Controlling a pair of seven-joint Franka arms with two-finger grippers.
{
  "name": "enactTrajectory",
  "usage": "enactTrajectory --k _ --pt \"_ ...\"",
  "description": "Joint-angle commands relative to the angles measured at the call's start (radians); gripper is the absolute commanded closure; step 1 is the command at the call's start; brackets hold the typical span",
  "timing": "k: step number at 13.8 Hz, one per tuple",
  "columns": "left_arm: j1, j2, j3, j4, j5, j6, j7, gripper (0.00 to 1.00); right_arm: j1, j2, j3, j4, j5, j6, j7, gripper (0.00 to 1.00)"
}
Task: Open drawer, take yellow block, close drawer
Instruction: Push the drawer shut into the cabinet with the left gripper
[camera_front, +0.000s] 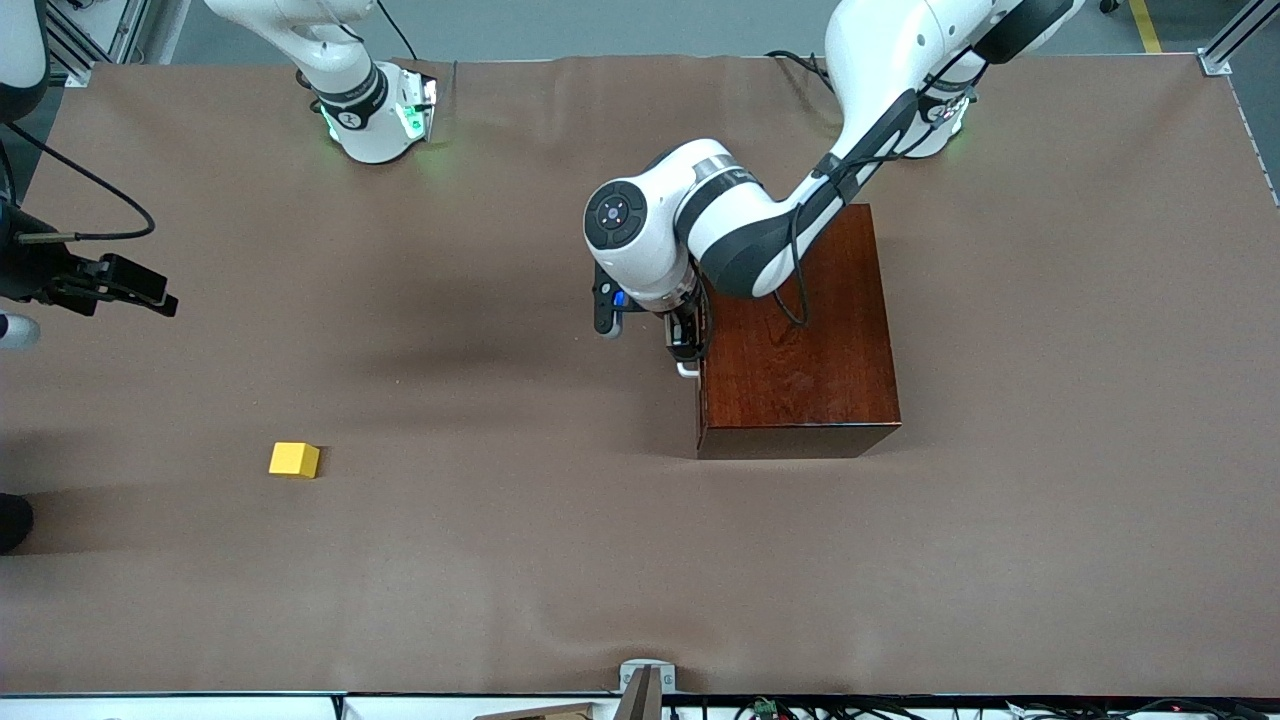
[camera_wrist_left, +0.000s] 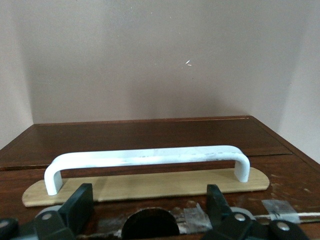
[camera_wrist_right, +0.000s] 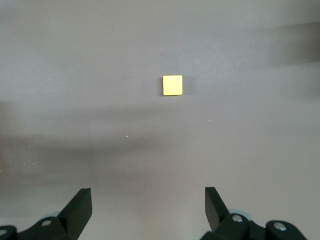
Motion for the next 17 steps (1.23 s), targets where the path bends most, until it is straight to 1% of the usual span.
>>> enactTrajectory --k 1,2,3,4,6,9,11,13,15,17 --pt "-0.006 -0.032 -0.001 -0.002 0.039 0.055 -0.064 0.00 0.005 -0.008 0.000 0.007 -0.015 -0.008 0.015 0.00" --pt "-0.007 -0.032 -0.004 0.002 0.033 0.104 -0.093 0.00 0.005 -0.008 0.000 0.007 -0.015 -0.007 0.015 0.00" --pt "-0.006 -0.031 -0.006 0.008 0.001 0.129 -0.125 0.00 0.005 -0.008 0.000 0.007 -0.015 -0.007 0.015 0.00" --pt "-0.004 -0.032 -0.005 0.024 -0.037 0.137 -0.165 0.00 0.005 -0.007 0.000 0.007 -0.015 -0.007 0.015 0.00" --pt "0.010 -0.052 -0.008 0.041 -0.048 0.128 -0.226 0.00 0.005 -0.007 0.000 0.007 -0.015 -0.007 0.015 0.00" --pt "0.043 -0.173 0.012 0.036 -0.039 0.119 -0.302 0.00 0.005 -0.007 0.000 0.009 -0.015 -0.007 0.013 0.00" --pt "0.101 -0.247 0.015 0.036 -0.045 0.070 -0.319 0.00 0.005 -0.007 0.000 0.007 -0.015 -0.007 0.015 0.00" --pt "0.184 -0.305 0.006 0.036 -0.051 0.018 -0.313 0.00 0.005 -0.007 0.000 0.009 -0.015 -0.007 0.013 0.00" --pt "0.249 -0.388 0.015 0.028 -0.051 -0.037 -0.313 0.00 0.005 -0.007 0.000 0.009 -0.015 -0.007 0.015 0.00" --pt "0.347 -0.428 0.005 0.028 -0.063 -0.084 -0.313 0.00 0.005 -0.007 0.000 0.009 -0.015 -0.007 0.013 0.00"
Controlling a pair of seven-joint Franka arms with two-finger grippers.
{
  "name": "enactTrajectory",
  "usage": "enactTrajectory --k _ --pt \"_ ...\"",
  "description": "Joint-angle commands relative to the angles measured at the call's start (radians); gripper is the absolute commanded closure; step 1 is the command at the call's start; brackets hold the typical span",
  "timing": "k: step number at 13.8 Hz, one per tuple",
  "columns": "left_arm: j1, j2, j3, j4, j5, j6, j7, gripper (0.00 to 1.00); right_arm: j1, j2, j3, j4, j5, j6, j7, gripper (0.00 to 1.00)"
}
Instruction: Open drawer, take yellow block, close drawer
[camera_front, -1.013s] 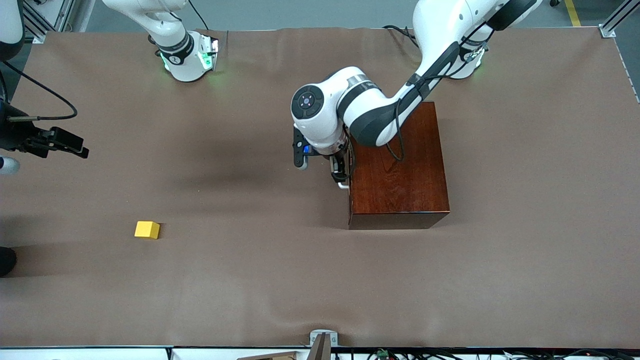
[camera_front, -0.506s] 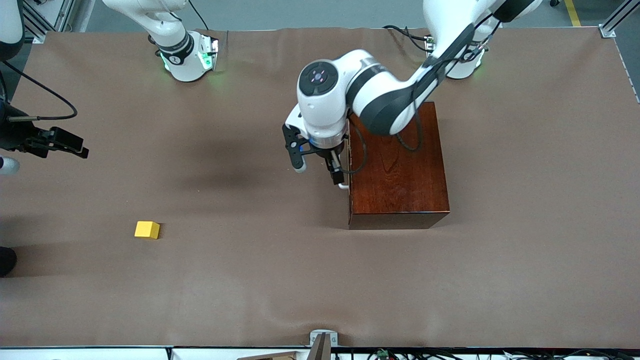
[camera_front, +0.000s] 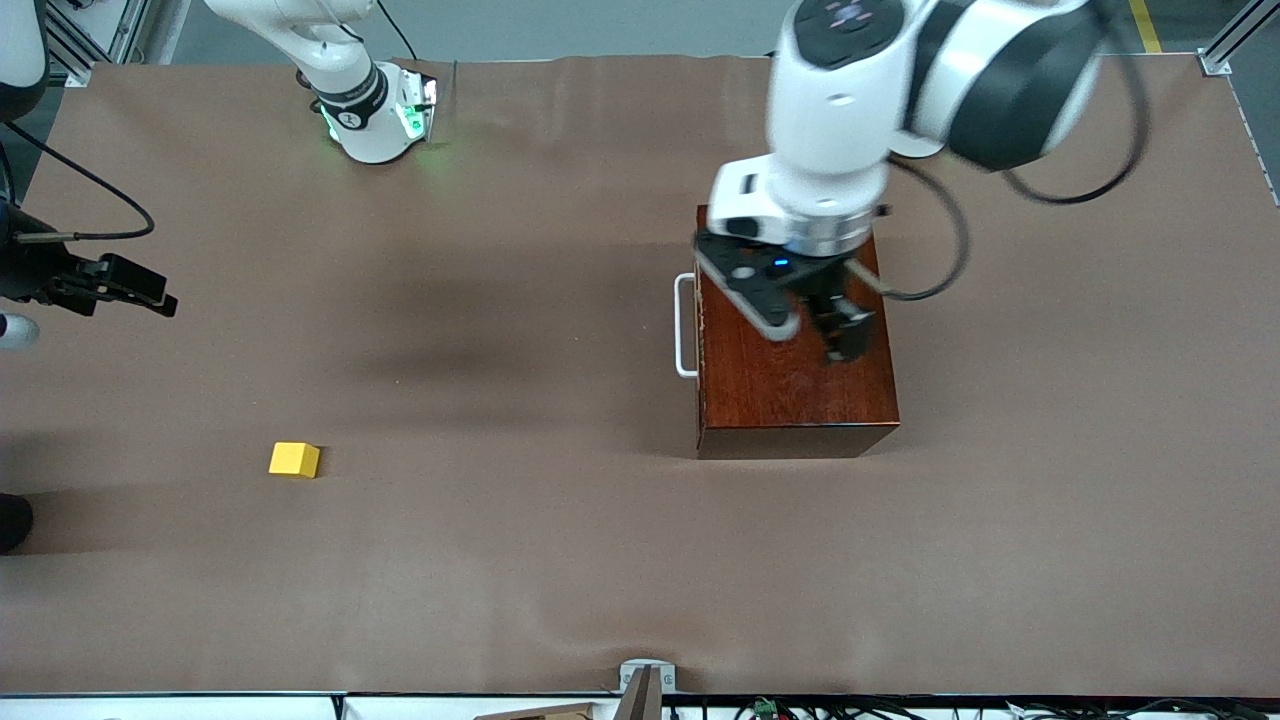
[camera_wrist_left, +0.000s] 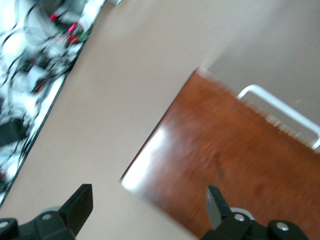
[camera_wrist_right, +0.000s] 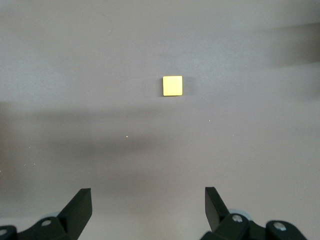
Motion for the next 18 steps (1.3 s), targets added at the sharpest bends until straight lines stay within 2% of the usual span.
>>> enactTrajectory --k 1,3,4,6,7,9,10,12,13,17,18 --pt "0.120 -0.083 -0.005 -0.034 -0.054 -0.032 -0.005 0.00 0.005 -0.007 0.000 0.007 -0.015 -0.006 0.015 0.00" --pt "0.205 -0.111 0.001 -0.034 -0.114 -0.042 -0.005 0.00 0.005 -0.007 0.000 0.006 -0.015 -0.006 0.013 0.00" --pt "0.211 -0.129 0.029 -0.034 -0.141 -0.072 -0.005 0.00 0.005 -0.007 0.000 0.007 -0.015 -0.006 0.013 0.00" --pt "0.181 -0.181 0.136 -0.043 -0.200 -0.171 0.001 0.00 0.005 -0.007 0.000 0.007 -0.017 -0.006 0.013 0.00" --pt "0.164 -0.201 0.161 -0.052 -0.206 -0.216 0.001 0.00 0.005 -0.007 0.000 0.007 -0.017 -0.006 0.013 0.00" --pt "0.162 -0.230 0.216 -0.062 -0.241 -0.246 -0.015 0.00 0.005 -0.007 0.000 0.007 -0.017 -0.006 0.013 0.00" --pt "0.161 -0.237 0.268 -0.065 -0.288 -0.246 -0.016 0.00 0.005 -0.007 0.000 0.007 -0.017 -0.006 0.013 0.00" --pt "0.153 -0.246 0.394 -0.088 -0.390 -0.227 -0.018 0.00 0.005 -0.007 0.000 0.007 -0.017 -0.006 0.013 0.00" --pt "0.141 -0.259 0.431 -0.117 -0.402 -0.191 -0.018 0.00 0.005 -0.007 0.000 0.007 -0.017 -0.006 0.013 0.00" --pt "0.130 -0.388 0.459 -0.353 -0.404 0.006 -0.070 0.00 0.005 -0.007 0.000 0.007 -0.017 -0.004 0.013 0.00" --pt "0.128 -0.396 0.462 -0.365 -0.404 0.009 -0.131 0.00 0.005 -0.007 0.000 0.007 -0.017 -0.004 0.013 0.00"
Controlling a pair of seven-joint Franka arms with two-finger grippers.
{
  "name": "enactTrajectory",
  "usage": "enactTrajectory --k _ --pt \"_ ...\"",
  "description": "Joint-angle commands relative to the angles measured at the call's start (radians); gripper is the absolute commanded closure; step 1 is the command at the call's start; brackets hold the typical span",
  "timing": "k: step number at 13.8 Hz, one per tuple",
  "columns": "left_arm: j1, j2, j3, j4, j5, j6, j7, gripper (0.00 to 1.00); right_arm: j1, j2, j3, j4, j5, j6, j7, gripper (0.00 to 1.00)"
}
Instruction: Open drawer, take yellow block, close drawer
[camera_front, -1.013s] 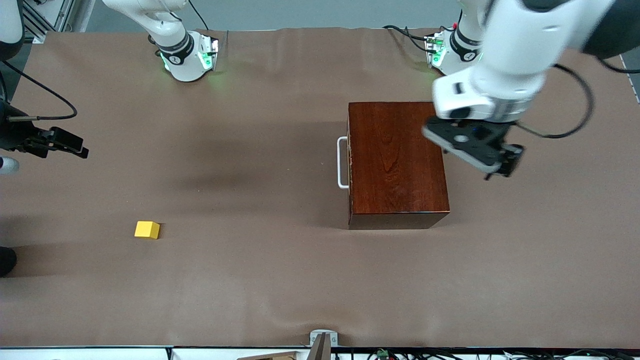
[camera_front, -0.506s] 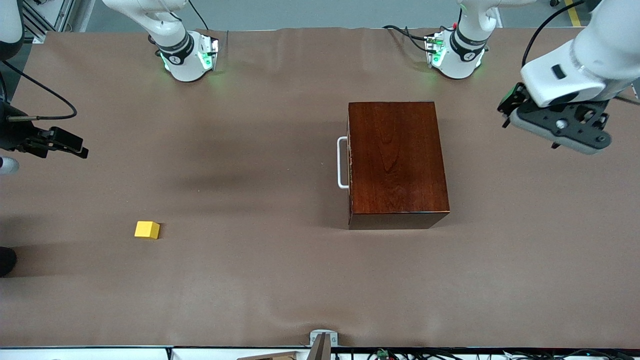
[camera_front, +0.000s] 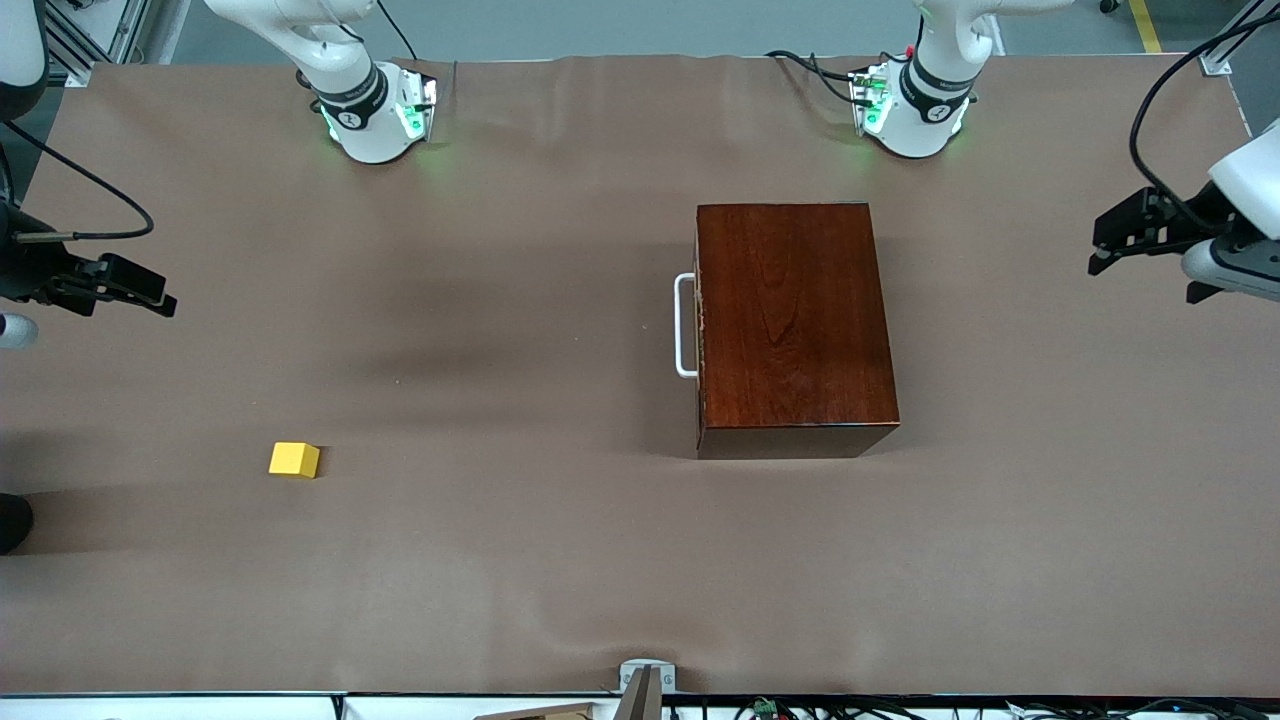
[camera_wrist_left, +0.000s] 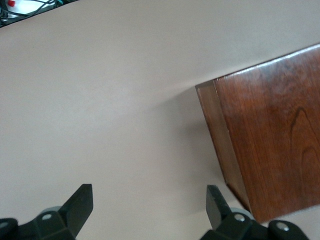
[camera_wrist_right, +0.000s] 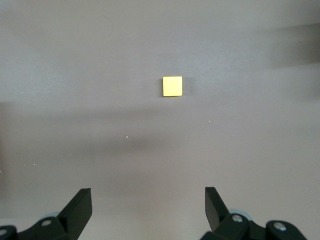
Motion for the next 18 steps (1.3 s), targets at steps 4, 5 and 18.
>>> enactTrajectory --k 4,5,18 --pt "-0.043 -0.092 0.017 -0.122 -0.005 0.042 -0.304 0.00 0.005 -0.007 0.000 0.006 -0.018 -0.005 0.013 0.00" --pt "-0.041 -0.090 0.017 -0.119 -0.003 0.042 -0.303 0.00 0.005 -0.007 0.000 0.006 -0.018 -0.005 0.013 0.00" --pt "-0.044 -0.075 0.046 -0.094 -0.016 0.045 -0.223 0.00 0.005 -0.007 -0.002 0.006 -0.018 -0.003 0.013 0.00"
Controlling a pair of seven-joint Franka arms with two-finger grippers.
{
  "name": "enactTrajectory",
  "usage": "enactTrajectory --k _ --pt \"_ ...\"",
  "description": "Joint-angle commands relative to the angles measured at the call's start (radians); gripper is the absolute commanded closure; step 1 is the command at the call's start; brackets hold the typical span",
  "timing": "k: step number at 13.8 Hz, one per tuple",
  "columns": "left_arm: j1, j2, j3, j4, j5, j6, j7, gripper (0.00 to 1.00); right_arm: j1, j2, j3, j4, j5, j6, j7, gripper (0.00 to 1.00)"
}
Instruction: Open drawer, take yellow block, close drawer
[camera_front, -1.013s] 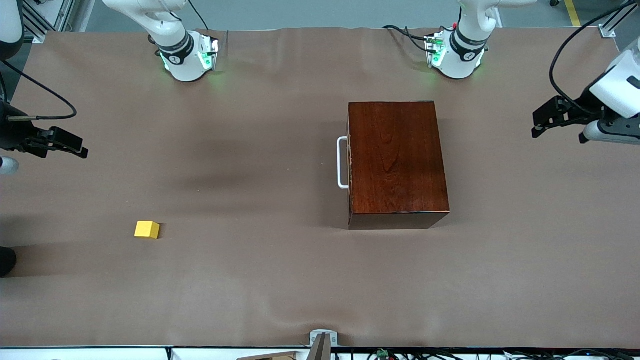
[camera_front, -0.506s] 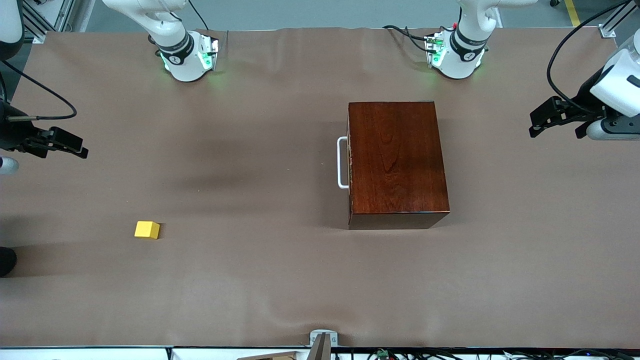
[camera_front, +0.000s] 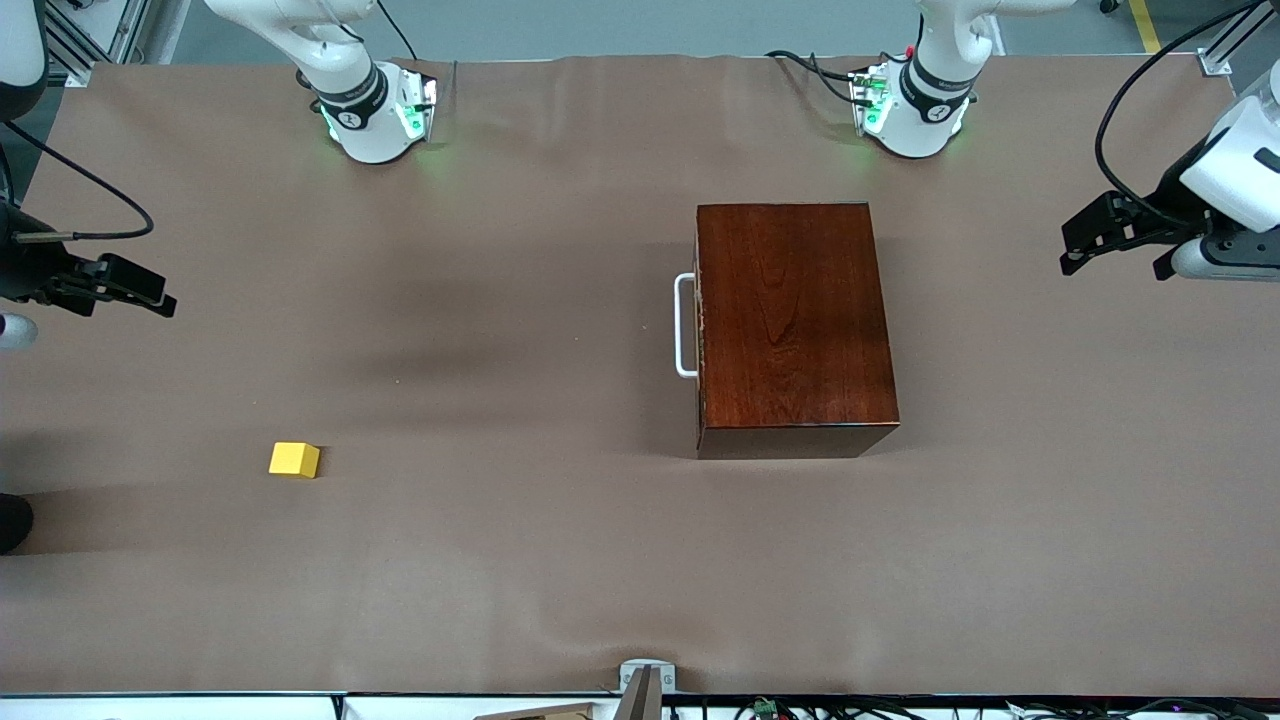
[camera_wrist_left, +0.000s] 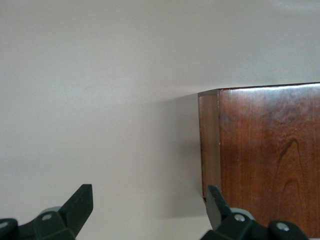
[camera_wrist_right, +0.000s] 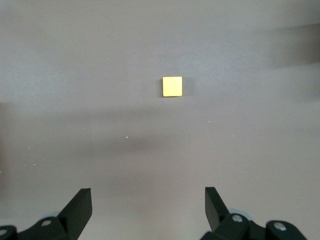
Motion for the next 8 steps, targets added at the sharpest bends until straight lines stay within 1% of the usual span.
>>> enactTrajectory --k 1,8 --pt "-0.012 -0.007 0.026 0.000 -0.016 0.010 0.015 0.00 0.005 -0.005 -0.001 0.006 -0.018 -0.004 0.013 0.00" --pt "-0.012 -0.007 0.026 -0.011 -0.016 0.000 0.015 0.00 0.005 -0.005 -0.001 0.006 -0.019 -0.004 0.013 0.00"
